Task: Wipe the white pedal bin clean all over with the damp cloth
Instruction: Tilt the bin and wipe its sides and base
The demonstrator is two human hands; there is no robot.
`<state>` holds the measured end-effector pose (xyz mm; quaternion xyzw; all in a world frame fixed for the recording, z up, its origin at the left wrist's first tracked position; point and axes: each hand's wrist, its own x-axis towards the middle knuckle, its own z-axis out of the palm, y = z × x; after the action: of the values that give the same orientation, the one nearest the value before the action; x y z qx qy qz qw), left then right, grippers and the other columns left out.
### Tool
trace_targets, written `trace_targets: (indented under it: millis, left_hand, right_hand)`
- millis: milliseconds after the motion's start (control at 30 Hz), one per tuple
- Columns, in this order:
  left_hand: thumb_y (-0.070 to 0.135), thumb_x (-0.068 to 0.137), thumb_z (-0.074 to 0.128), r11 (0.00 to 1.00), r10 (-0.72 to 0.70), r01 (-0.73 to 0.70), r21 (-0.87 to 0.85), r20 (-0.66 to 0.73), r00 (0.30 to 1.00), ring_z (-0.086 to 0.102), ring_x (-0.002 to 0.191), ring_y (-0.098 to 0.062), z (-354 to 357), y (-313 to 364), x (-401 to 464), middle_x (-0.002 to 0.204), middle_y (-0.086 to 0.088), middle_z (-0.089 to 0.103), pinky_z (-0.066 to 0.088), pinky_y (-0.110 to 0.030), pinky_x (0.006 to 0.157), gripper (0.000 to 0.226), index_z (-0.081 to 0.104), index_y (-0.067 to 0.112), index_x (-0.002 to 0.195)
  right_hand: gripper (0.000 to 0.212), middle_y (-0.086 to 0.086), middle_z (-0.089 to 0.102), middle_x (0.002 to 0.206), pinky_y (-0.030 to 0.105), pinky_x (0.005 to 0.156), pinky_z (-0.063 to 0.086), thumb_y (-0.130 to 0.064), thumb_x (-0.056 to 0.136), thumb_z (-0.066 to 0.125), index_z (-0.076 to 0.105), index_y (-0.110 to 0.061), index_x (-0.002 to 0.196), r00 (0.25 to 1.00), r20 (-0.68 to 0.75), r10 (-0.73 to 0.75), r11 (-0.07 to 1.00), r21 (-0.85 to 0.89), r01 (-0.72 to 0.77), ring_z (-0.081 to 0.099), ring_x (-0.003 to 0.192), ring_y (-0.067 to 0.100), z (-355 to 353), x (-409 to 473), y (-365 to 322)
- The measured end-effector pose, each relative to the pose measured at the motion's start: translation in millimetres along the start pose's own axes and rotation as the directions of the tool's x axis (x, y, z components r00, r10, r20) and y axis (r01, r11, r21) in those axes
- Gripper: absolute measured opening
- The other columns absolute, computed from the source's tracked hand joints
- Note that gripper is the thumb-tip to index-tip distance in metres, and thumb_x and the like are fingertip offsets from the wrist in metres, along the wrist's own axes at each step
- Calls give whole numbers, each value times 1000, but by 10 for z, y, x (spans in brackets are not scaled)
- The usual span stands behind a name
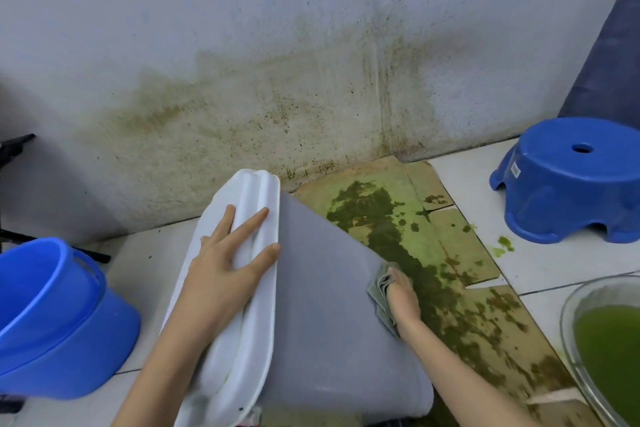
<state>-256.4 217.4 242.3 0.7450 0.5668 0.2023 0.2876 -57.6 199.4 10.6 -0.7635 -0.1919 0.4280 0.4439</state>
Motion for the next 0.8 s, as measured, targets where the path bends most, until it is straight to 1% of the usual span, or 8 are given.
trace_targets:
  millis: [133, 200, 267, 333, 533, 600, 733, 800]
  left_hand:
    - [52, 87, 55, 996, 20, -19, 88, -4, 1000, 8, 147, -19, 117, 105, 28, 154, 26, 9, 14, -50, 116, 43, 39, 64, 126]
    - [55, 88, 50, 993, 16, -16, 116, 3, 1000, 6, 147, -20, 167, 164, 46, 155, 25, 8, 12, -53, 116, 41, 38, 63, 126]
    - [56, 91, 43, 993, 9, -10, 120, 2, 1000, 5, 147, -22, 205, 198, 42, 155, 24, 8, 12, -55, 115, 37, 39, 62, 127]
    - [52, 95, 37, 994, 14, -14, 112, -1, 1000, 3, 147, -24, 219, 218, 35, 156, 23, 8, 9, -57, 115, 33, 39, 62, 126]
    - [49, 98, 33, 990, 11, -13, 143, 13, 1000, -1, 146, -30, 257, 325, 48, 157, 20, 7, 8, -59, 113, 32, 38, 61, 127]
    - [50, 97, 32, 989, 27, -29, 146, 17, 1000, -2, 146, -31, 285, 339, 47, 157, 19, 7, 8, -60, 113, 32, 37, 62, 126]
    - [46, 100, 29, 982, 9, -9, 186, -1, 1000, -4, 146, -30, 371, 424, 40, 156, 21, 5, 4, -61, 112, 37, 30, 58, 135]
    - [42, 101, 26, 975, -9, 10, 221, -3, 1000, -4, 146, -29, 424, 477, 53, 156, 23, 2, 3, -60, 112, 41, 24, 54, 140]
  right_hand:
    - [45, -20, 6, 144, 27, 118, -3, -16, 104, 23, 16, -18, 148, 935, 138, -326, 942, -39, 334, -2, 144, 5, 7, -868, -303]
    - [44, -25, 5, 140, 25, 117, -5, -22, 104, 24, 17, -24, 148, 864, 242, -441, 894, 35, 446, -6, 135, -7, 88, -1174, -648]
    - [45, -29, 14, 145, 30, 119, -2, -41, 102, 21, 21, -35, 147, 845, 288, -451, 889, 236, 393, -3, 132, -11, 148, -1357, -1028]
    - [49, -23, 19, 150, 38, 119, 6, -53, 99, 21, 25, -38, 146, 864, 318, -391, 891, 365, 269, 4, 141, -2, 190, -1322, -1309]
    - [46, -8, 13, 158, 37, 119, 5, -35, 103, 22, 21, -25, 149, 884, 263, -385, 915, 236, 328, 7, 145, 8, 98, -915, -1568]
    - [47, -14, 13, 156, 38, 119, 4, -41, 102, 24, 21, -30, 148, 878, 277, -390, 908, 276, 316, 4, 145, 6, 43, -1096, -1449]
    - [51, -39, 25, 138, 39, 117, 19, -65, 89, 36, 29, -53, 139, 855, 321, -407, 832, 517, 202, 15, 138, -5, -79, -1755, -970]
    - [58, -38, 32, 138, 39, 116, 23, -79, 78, 35, 35, -59, 133, 868, 287, -406, 801, 569, 187, 21, 137, -6, -60, -1752, -908]
